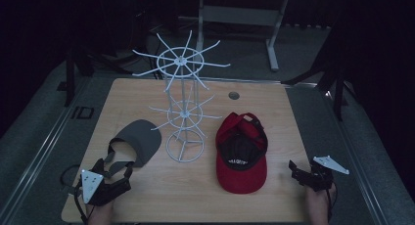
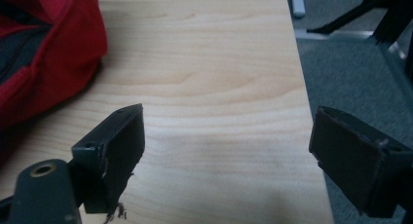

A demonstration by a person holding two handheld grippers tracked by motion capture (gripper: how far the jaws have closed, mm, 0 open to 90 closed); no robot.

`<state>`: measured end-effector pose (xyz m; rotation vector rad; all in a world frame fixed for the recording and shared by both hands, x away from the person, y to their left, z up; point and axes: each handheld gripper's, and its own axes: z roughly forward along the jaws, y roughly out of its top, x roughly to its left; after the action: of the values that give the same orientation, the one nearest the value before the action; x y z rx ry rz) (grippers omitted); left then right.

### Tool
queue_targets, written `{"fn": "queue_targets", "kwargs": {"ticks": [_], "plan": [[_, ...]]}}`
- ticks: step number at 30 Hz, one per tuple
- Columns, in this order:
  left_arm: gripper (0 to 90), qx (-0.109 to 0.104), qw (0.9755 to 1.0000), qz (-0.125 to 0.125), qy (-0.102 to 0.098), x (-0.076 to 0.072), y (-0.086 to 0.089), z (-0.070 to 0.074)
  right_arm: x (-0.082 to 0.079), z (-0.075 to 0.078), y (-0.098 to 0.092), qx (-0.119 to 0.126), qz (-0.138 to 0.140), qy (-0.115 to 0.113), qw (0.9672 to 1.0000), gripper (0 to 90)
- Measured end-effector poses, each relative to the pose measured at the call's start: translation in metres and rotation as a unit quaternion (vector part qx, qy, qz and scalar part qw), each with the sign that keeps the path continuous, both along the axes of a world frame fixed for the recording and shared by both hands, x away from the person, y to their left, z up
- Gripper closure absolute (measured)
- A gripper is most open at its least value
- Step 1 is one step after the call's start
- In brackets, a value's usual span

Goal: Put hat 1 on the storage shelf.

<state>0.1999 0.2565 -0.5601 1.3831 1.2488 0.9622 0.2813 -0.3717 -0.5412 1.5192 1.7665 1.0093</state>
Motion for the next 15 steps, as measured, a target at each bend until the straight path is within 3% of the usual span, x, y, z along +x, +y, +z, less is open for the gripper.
{"fn": "queue_targets", "kwargs": {"ticks": [2,7,15], "plan": [[2.2,0.000,1.0000,-0.001,0.001,0.000,0.000,0.000,-0.001,0.002,0.001,0.001,0.005,-0.013,0.9999,12.7],[2.2,0.001,1.0000,-0.002,0.002,0.000,-0.001,0.000,0.000,0.010,0.007,-0.009,0.014,-0.019,0.9997,12.6],[2.2,0.003,1.0000,-0.002,0.005,0.001,-0.001,-0.001,0.004,0.036,0.016,-0.009,0.042,-0.028,0.9987,12.5]]}}
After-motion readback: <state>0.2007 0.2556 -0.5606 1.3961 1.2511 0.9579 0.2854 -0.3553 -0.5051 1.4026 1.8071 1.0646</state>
